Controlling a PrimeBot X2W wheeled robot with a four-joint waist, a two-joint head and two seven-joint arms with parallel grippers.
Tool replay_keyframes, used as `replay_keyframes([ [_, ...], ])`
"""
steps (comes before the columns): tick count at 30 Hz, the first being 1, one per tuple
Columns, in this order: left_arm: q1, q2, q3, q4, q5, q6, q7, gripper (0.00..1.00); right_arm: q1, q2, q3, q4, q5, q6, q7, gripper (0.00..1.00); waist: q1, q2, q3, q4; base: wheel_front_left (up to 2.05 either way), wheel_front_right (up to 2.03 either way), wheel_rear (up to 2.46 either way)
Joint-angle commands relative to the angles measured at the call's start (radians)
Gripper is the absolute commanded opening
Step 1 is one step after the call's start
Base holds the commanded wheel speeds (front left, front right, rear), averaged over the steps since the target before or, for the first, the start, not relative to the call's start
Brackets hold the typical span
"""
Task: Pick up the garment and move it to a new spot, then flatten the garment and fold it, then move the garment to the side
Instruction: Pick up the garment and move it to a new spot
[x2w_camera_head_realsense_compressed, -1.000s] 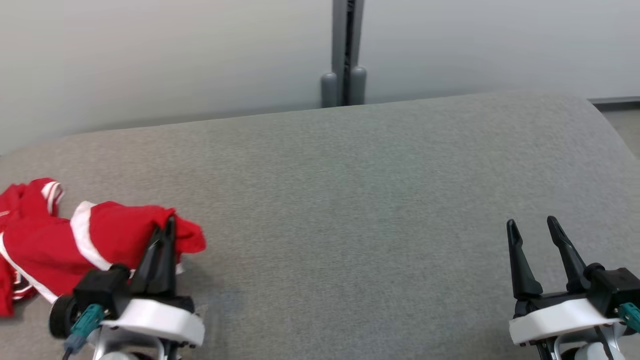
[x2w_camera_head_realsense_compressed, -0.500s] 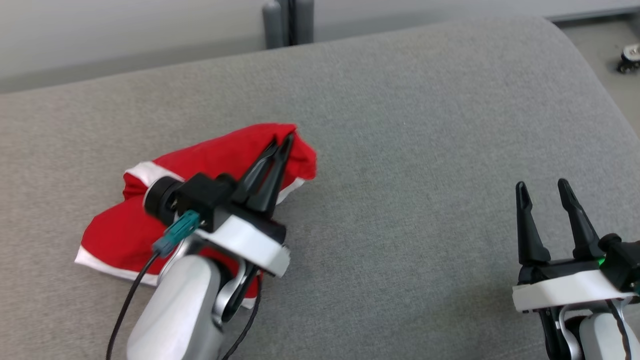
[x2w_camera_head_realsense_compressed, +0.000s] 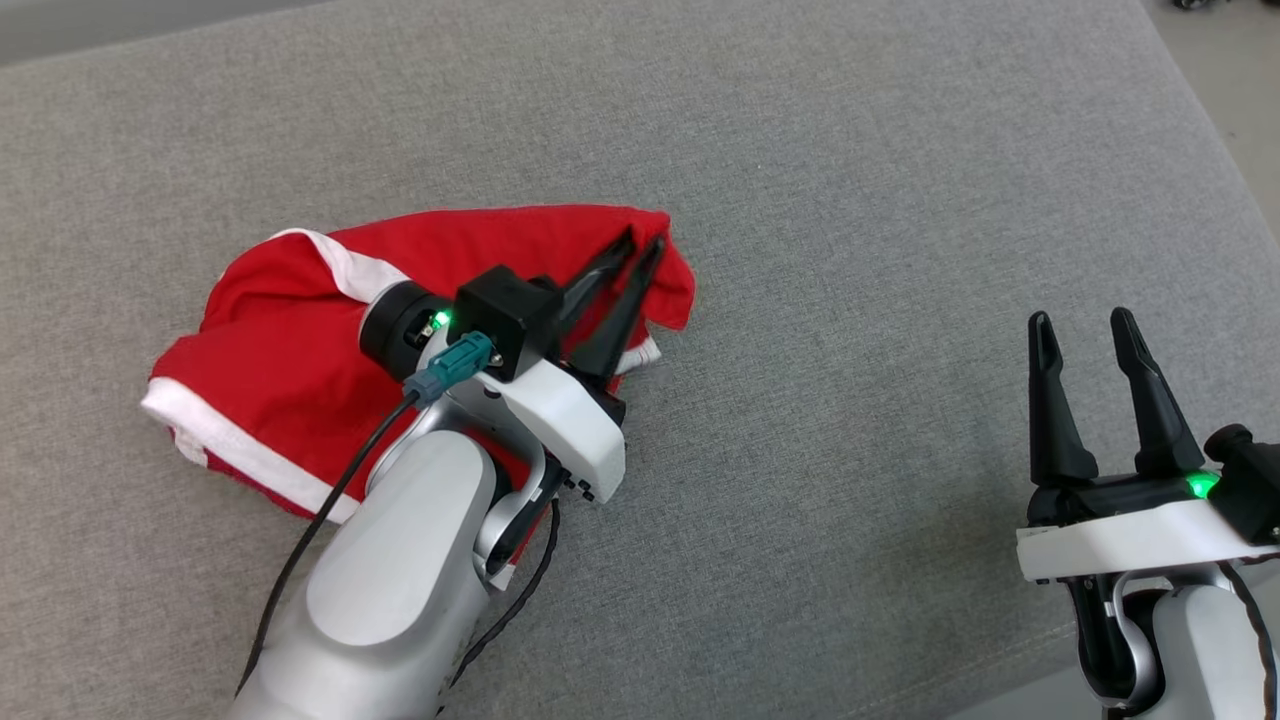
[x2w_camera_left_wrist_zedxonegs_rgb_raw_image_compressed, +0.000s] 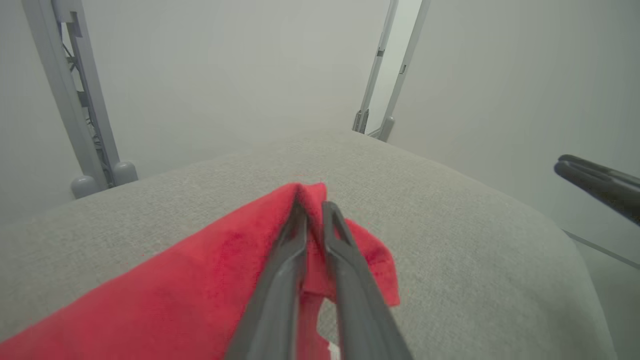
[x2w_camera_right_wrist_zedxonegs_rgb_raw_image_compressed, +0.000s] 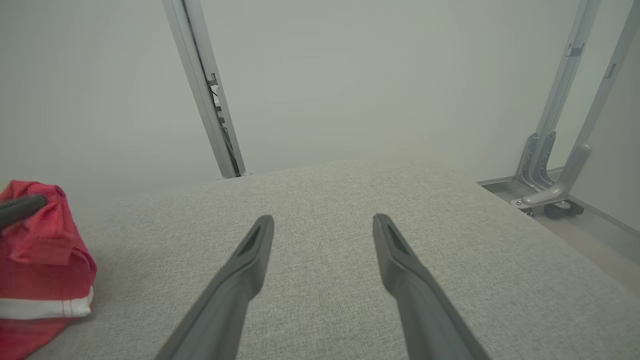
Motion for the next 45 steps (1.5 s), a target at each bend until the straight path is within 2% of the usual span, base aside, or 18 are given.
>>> replay_keyframes([
  [1, -0.028, 0.004, -0.002, 0.014, 0.000, -0.007, -0.013, 1.00, -0.008, -0.003, 0.000, 0.000, 0.005, 0.002, -0.004, 1.00, 0.0000, 0.0000, 0.004, -0.003, 0.00, 0.00, 0.00],
  [12, -0.006, 0.019, 0.012, 0.063, 0.018, 0.042, -0.126, 1.00, -0.008, -0.003, -0.016, 0.006, -0.028, 0.002, -0.004, 1.00, 0.0000, 0.0000, -0.045, 0.053, 0.00, 0.00, 0.00],
  [15, 0.021, 0.042, 0.059, 0.059, -0.001, 0.077, -0.150, 1.00, 0.005, -0.003, -0.021, 0.008, -0.053, 0.002, -0.004, 1.00, 0.0000, 0.0000, -0.079, 0.090, 0.00, 0.00, 0.00],
  [27, 0.148, 0.152, 0.236, 0.033, -0.074, 0.160, -0.176, 1.00, 0.037, -0.004, -0.042, 0.018, -0.104, 0.002, -0.004, 1.00, 0.0000, 0.0000, -0.149, 0.193, 0.00, 0.00, 0.00],
  [36, 0.260, 0.207, 0.300, -0.021, -0.095, 0.167, -0.178, 1.00, 0.074, -0.012, -0.053, 0.037, -0.120, 0.002, -0.004, 1.00, 0.0000, 0.0000, -0.197, 0.250, 0.00, 0.00, 0.00],
  [45, 0.398, 0.204, 0.297, -0.092, -0.088, 0.191, -0.177, 1.00, 0.134, -0.018, -0.065, 0.050, -0.116, 0.002, -0.004, 1.00, 0.0000, 0.0000, -0.271, 0.264, 0.00, 0.00, 0.00],
])
